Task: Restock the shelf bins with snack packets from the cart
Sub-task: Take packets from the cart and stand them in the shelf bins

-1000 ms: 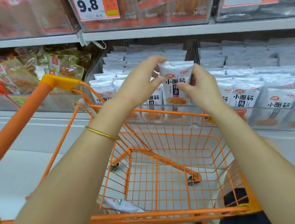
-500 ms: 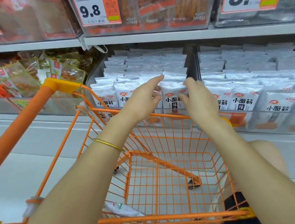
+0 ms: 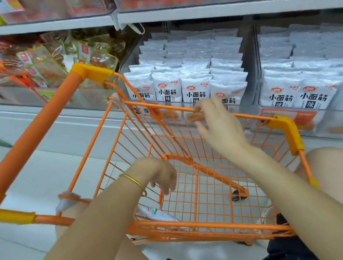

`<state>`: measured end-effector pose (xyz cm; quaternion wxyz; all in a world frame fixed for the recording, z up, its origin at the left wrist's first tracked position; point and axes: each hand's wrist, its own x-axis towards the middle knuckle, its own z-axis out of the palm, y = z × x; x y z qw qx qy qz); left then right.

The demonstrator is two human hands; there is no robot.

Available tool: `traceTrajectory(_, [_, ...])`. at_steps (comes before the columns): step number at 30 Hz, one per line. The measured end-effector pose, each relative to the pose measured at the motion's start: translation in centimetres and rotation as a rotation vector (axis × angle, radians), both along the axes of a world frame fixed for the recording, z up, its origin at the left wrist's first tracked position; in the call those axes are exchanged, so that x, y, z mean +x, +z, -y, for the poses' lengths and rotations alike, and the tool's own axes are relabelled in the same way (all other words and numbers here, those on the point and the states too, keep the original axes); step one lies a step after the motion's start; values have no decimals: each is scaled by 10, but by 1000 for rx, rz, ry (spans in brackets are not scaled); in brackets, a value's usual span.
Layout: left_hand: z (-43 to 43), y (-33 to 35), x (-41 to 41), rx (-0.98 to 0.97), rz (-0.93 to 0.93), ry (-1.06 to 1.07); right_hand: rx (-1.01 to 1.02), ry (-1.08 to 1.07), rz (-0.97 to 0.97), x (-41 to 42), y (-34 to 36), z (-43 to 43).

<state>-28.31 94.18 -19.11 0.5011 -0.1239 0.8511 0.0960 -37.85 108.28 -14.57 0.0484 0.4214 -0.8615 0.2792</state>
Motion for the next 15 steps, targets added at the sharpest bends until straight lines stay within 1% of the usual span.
traceTrajectory(3, [-6, -21, 12, -72, 251, -166, 266, 247, 184, 13, -36, 6])
traceTrajectory(5, [-13, -24, 14, -116, 360, -271, 372, 322, 233, 17, -50, 8])
traceTrajectory(8, [-32, -17, 15, -228, 375, -467, 386, 343, 249, 18, -60, 8])
traceTrajectory(11, [-45, -16, 16, -300, 380, -578, 387, 352, 257, 17, -61, 8])
traceTrajectory(13, [-40, -18, 16, -273, 382, -583, 380, 348, 271, 15, -63, 7])
traceTrajectory(15, [-28, -24, 12, -184, 364, -531, 381, 331, 285, 12, -66, 7])
